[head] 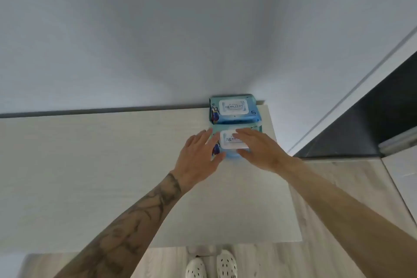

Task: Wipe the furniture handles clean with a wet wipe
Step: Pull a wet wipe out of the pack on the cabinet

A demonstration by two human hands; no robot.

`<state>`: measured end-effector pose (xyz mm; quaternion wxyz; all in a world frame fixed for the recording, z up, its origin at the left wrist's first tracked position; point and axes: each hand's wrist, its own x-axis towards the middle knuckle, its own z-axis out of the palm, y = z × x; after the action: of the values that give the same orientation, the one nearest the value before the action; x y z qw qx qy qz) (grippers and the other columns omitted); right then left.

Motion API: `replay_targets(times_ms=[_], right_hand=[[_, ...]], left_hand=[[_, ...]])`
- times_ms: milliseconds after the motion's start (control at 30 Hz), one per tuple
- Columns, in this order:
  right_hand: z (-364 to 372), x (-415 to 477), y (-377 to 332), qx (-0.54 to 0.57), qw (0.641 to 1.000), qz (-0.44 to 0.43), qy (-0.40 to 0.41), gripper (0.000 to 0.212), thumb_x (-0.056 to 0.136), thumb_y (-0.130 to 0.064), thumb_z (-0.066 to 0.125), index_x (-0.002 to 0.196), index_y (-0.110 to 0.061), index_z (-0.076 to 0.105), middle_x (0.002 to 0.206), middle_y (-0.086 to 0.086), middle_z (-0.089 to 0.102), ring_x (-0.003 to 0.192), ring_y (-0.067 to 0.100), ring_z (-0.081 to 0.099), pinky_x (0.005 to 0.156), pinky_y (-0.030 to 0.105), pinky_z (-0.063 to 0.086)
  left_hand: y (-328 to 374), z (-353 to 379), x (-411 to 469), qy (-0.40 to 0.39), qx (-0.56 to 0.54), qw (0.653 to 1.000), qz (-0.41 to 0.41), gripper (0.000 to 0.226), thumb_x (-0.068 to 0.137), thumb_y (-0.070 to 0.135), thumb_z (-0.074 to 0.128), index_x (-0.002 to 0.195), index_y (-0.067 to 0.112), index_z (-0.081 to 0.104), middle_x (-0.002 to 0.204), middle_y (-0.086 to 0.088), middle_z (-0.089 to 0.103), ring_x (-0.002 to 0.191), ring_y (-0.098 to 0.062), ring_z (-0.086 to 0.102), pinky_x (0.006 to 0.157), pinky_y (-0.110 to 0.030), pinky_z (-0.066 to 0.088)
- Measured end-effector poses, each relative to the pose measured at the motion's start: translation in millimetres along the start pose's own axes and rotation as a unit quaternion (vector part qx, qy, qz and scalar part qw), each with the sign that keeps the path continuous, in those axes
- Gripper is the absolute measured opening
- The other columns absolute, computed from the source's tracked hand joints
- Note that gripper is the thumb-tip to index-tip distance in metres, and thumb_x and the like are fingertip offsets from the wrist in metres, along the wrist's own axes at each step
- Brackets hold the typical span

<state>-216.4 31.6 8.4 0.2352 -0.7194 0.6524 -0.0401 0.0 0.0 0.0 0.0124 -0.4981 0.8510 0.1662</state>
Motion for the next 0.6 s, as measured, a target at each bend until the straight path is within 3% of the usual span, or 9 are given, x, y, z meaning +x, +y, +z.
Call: replay_targets(times_ms=[400, 600], right_hand=[[24, 23, 22, -0.027, 0.997, -0.038, 0.060, 0.052, 0.104, -0.029, 0.067, 0.153, -0.019, 0.055, 0.159, -0.001, 0.052, 0.146, 0.020, 0.048, 0.119, 0.036, 0.041], [17, 18, 21, -0.041, 0.995, -0.062, 0.066, 0.040, 0.112, -0.029, 0.054, 0.148, -0.016, 0.060, 0.151, 0.002, 0.061, 0.135, 0.024, 0.059, 0.111, 0.039, 0.049]], left_hand=[[-11, 48, 32, 0.049, -0.020, 0.998, 0.023, 0.070, 0.111, 0.050, 0.051, 0.170, 0.022, 0.027, 0.179, -0.003, 0.015, 0.165, -0.020, 0.013, 0.135, -0.038, 0.015], [-8, 50, 33, 0.068, -0.045, 0.997, 0.005, 0.073, 0.109, 0.047, 0.058, 0.170, 0.022, 0.026, 0.177, 0.000, 0.020, 0.164, -0.017, 0.016, 0.134, -0.038, 0.016]])
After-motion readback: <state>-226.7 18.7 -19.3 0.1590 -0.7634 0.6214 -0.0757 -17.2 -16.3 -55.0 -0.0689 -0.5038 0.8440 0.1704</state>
